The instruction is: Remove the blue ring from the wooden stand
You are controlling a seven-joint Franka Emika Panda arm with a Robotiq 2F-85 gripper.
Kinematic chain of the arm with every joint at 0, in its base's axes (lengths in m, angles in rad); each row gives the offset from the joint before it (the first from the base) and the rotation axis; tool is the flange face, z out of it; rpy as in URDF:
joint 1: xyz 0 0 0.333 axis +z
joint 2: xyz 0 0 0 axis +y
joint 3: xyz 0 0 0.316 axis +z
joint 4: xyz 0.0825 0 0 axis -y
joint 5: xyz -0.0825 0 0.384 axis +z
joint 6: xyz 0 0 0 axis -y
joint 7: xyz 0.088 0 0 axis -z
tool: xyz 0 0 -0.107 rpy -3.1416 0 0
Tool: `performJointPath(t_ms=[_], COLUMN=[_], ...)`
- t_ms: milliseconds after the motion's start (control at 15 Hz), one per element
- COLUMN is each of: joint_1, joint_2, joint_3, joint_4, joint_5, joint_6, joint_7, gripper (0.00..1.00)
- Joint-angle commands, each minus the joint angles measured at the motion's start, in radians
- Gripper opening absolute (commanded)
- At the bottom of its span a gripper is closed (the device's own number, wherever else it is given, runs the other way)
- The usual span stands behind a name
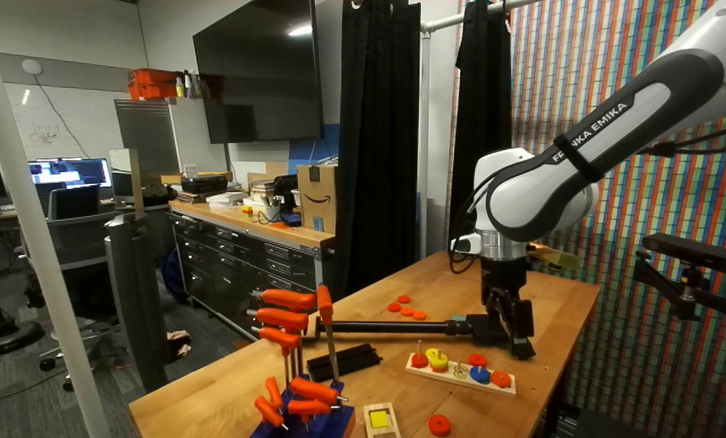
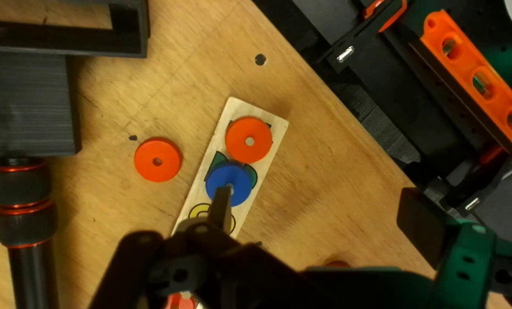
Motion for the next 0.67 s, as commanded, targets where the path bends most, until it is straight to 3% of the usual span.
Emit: performJointPath(t_ms=[0,600], joint_1=[-0.021,-0.052], joint_2=[0.058,0.212], joint_3=[0.013,0.013], joint_4=[0.000,-0.001], joint_5=[-0.047,-0.106], joint_6=[0.087,0.331], joint_7=[-0.077,-0.192], gripper=[1.00,1.00])
